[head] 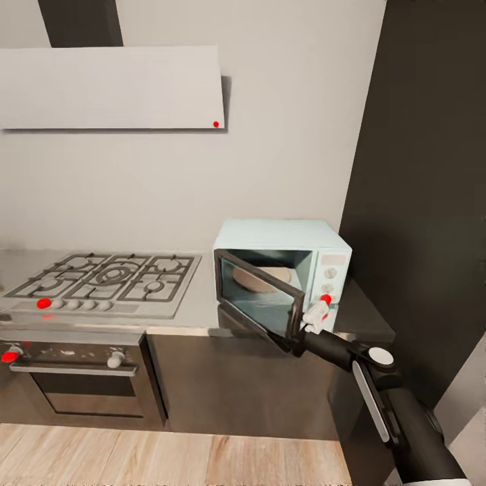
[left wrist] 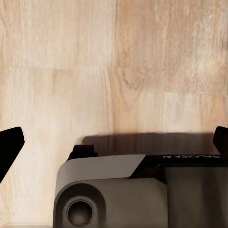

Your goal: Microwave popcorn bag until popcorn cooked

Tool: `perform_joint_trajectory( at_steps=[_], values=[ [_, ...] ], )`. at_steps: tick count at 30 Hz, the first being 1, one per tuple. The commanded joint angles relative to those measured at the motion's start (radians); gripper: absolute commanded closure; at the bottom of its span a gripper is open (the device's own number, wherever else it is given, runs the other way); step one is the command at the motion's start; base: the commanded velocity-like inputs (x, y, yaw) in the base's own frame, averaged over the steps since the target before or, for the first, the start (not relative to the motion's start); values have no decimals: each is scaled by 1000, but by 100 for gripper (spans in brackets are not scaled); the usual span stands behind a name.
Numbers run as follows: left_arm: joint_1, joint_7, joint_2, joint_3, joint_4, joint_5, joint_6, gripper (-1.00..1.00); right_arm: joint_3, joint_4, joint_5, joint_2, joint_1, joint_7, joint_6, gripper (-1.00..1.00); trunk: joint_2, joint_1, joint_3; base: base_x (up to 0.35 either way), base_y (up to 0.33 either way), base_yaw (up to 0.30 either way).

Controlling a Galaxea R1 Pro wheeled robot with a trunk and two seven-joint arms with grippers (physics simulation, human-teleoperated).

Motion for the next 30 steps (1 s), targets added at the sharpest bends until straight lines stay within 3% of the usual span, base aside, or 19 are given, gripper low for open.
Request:
perform_joint_trajectory(
  at_steps=[1,30],
  values=[
    [-1,1,0,0,1,1,-3,-100,1,-1,0,0,-1,3,8,-100,-1,0,-1,-174,129,0],
    [-1,1,0,0,1,2,-3,-100,16,-2,1,0,-1,3,6,-100,-1,0,-1,-64,100,0]
  ],
)
